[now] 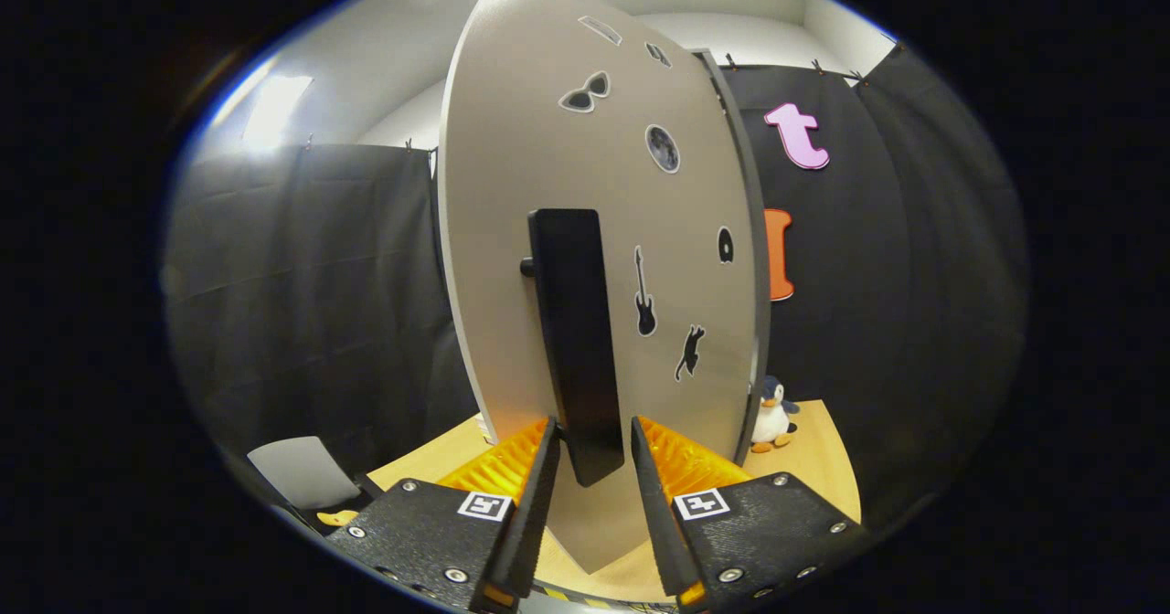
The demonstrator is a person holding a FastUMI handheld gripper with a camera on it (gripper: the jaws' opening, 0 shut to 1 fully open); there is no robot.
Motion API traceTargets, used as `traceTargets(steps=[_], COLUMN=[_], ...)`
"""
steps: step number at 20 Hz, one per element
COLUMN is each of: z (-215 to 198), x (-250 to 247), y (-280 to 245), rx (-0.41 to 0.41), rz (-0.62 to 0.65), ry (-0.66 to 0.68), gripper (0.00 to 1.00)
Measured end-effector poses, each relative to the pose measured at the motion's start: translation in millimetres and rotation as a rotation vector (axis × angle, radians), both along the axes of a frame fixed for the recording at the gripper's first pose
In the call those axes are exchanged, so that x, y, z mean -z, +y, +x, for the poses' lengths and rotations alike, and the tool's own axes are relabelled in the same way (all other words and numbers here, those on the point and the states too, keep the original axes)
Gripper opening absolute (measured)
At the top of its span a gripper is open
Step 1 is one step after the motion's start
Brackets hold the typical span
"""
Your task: Open the shoe cabinet door, grab the shoes and put them into the shoe cabinet, then close the shoe cabinet door.
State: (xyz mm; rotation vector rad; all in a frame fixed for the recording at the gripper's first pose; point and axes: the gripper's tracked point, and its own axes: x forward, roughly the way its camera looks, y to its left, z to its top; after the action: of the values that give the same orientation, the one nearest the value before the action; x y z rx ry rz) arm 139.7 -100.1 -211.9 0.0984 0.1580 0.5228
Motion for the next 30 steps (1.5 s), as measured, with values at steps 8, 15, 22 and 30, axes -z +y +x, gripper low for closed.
traceTargets(steps=[8, 15, 22, 30], z=[0.9, 12.0, 19.3, 33.4], x=[7.3, 3.7, 11.1, 10.1], y=[6.5, 26.4, 40.0, 47.1], rx=[-0.041, 0.034, 0.137, 0.241], rz=[-0.007, -0.031, -0.053, -0.07], ry=[-0.025, -0.059, -0.066, -0.11], gripper=[0.54, 0.58, 0.59, 0.63])
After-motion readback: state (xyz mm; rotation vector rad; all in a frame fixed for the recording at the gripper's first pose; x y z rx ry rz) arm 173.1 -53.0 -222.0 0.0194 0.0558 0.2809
